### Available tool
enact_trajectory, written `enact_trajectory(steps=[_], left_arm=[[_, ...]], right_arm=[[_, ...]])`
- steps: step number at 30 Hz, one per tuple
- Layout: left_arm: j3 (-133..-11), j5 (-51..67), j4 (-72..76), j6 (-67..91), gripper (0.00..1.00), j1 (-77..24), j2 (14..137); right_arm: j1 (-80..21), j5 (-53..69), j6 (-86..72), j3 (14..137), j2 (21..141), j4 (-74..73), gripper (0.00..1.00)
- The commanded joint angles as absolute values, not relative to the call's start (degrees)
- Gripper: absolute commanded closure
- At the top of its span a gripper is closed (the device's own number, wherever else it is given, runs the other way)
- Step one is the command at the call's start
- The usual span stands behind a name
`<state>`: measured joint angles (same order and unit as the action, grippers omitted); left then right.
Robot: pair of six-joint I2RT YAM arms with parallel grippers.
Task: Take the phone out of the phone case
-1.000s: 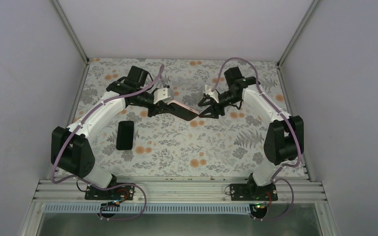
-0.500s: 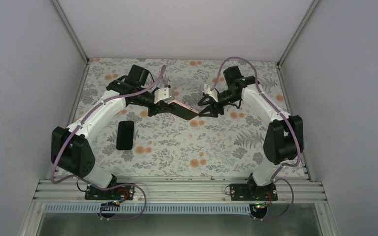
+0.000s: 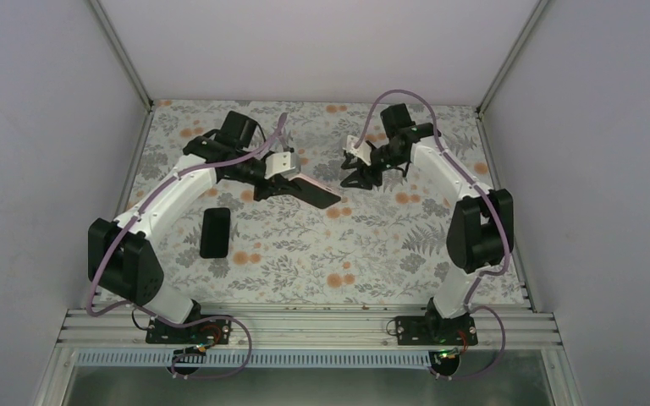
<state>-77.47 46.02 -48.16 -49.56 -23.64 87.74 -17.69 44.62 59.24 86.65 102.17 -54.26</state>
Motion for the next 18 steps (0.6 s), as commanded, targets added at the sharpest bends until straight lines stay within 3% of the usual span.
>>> enact_trajectory(steps=[1,8,18], left_arm=[[-80.04,56.46,-51.07,-51.44,0.98,-25.66,87.06],[-81.34,55.55,-50.79,-51.89,0.98,-25.40,89.58],[-83.44,54.95,-51.63,-52.65,0.98,-25.49,92.06]], right_arm=[[-17.36,38.50,55.95,89.12,104.51,-43.48,0.42],[-17.38,39.94,59.23,84.13,98.58,-48.92,0.36],[-16.46,43.29,61.43,72.59,82.90,-56.25,0.39]])
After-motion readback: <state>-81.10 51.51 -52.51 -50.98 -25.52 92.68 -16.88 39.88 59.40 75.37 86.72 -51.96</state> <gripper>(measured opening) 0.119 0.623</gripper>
